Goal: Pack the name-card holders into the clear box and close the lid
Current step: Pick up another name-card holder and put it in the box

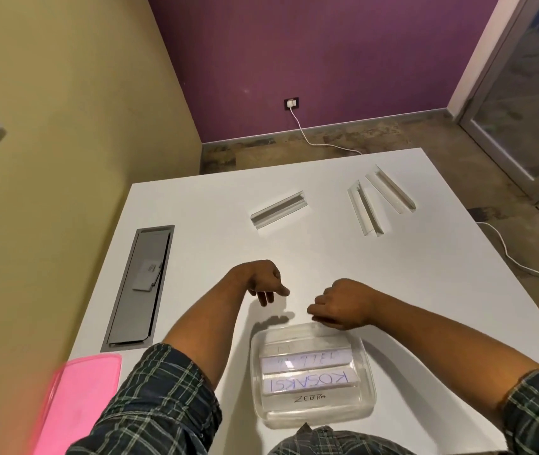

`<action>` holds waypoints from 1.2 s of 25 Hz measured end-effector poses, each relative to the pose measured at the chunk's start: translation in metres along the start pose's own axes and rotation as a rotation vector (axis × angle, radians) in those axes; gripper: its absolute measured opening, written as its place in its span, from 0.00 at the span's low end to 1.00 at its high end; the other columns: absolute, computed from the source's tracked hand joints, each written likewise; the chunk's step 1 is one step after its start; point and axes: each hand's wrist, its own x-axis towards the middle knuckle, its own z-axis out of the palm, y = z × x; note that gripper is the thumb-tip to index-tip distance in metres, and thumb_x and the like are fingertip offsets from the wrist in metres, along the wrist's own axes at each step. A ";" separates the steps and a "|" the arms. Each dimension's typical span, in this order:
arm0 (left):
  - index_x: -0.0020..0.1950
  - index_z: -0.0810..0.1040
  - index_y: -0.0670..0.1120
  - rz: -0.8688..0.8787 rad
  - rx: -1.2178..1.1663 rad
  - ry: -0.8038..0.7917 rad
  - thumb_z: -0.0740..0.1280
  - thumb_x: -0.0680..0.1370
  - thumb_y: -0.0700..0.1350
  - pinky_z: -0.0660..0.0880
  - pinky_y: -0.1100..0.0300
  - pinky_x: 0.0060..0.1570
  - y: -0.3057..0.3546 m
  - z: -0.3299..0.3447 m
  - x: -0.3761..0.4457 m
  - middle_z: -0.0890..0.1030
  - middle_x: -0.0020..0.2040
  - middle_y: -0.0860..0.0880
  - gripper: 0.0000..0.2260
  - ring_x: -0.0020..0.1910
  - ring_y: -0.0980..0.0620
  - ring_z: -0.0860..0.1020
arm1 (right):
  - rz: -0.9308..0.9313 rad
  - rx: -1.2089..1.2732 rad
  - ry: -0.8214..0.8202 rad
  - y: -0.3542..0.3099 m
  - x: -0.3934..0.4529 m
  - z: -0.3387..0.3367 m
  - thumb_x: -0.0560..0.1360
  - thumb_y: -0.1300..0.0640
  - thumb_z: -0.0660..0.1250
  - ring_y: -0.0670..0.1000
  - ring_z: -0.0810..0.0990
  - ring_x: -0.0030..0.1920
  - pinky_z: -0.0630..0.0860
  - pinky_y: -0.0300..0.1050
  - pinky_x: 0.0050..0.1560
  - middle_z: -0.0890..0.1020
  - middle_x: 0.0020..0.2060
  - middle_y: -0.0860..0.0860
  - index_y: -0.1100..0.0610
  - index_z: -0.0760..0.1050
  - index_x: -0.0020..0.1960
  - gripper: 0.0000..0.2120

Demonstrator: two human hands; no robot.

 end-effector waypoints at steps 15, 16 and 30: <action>0.69 0.73 0.45 -0.052 -0.406 0.506 0.71 0.76 0.54 0.75 0.56 0.61 -0.049 -0.092 0.100 0.83 0.58 0.47 0.25 0.57 0.47 0.81 | 0.914 0.320 -0.268 0.186 0.100 0.031 0.78 0.42 0.61 0.57 0.81 0.60 0.74 0.51 0.55 0.82 0.60 0.52 0.50 0.68 0.71 0.24; 0.72 0.71 0.45 -0.059 -0.437 0.509 0.72 0.76 0.54 0.74 0.56 0.61 -0.051 -0.096 0.108 0.83 0.60 0.46 0.27 0.59 0.46 0.80 | 0.970 0.383 -0.263 0.198 0.107 0.035 0.77 0.41 0.63 0.57 0.80 0.60 0.74 0.51 0.56 0.82 0.61 0.51 0.50 0.67 0.71 0.26; 0.83 0.54 0.48 -0.074 -0.935 0.498 0.74 0.77 0.51 0.71 0.49 0.71 -0.057 -0.110 0.199 0.62 0.81 0.47 0.41 0.78 0.48 0.66 | 1.249 1.225 0.133 0.301 0.185 0.089 0.83 0.46 0.63 0.55 0.66 0.76 0.61 0.51 0.77 0.65 0.78 0.56 0.58 0.61 0.79 0.30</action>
